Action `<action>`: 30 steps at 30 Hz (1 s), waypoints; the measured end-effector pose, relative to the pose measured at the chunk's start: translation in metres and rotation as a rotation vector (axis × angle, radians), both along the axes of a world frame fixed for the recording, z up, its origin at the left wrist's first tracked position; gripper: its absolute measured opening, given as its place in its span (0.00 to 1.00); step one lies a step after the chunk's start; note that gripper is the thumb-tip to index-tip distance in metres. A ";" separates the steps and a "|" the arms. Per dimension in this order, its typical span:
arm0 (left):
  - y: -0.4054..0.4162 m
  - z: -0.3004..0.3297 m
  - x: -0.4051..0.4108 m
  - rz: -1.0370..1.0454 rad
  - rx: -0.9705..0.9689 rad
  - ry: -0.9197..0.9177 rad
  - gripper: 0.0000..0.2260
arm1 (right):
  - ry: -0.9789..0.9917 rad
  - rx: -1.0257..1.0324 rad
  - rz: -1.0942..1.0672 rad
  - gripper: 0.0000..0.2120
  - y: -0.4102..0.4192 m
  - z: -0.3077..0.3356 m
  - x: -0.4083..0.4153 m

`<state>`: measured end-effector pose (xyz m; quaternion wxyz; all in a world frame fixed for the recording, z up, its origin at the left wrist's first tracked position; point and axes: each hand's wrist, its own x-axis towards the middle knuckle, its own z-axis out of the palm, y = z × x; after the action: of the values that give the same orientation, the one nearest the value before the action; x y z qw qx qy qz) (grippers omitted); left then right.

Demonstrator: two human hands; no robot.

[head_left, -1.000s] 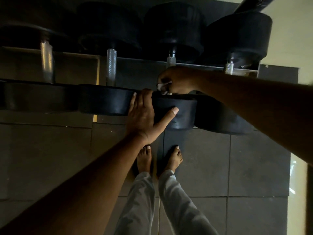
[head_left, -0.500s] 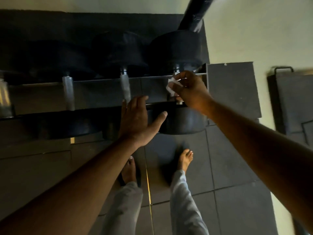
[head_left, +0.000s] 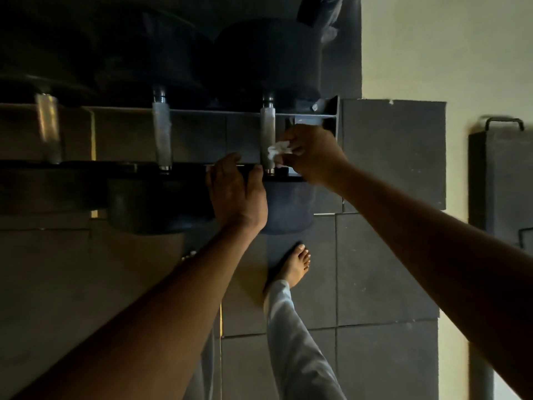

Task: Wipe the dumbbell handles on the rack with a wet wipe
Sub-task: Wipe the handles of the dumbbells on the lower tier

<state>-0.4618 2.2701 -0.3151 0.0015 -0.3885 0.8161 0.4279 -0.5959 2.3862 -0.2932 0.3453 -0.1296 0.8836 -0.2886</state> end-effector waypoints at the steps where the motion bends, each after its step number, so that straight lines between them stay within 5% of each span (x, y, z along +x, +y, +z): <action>1: 0.004 -0.004 -0.001 0.047 -0.024 0.038 0.29 | -0.001 -0.004 0.034 0.17 0.003 -0.002 -0.002; 11: 0.014 -0.022 0.004 0.099 -0.270 0.066 0.19 | 0.093 -0.042 0.337 0.12 0.002 -0.019 -0.011; 18: 0.001 -0.025 0.022 -0.082 -0.155 0.139 0.21 | 0.245 0.015 0.566 0.15 0.004 -0.021 -0.022; 24: 0.003 -0.022 0.023 -0.083 -0.190 0.140 0.21 | 0.554 0.068 0.835 0.16 -0.008 -0.026 -0.030; 30: 0.007 -0.015 0.023 -0.015 -0.183 0.120 0.24 | 0.591 0.227 0.998 0.15 -0.040 -0.015 -0.027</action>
<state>-0.4388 2.2767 -0.3301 -0.0797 -0.3543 0.8533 0.3741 -0.6227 2.3462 -0.3077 0.1900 -0.5665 0.8000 0.0536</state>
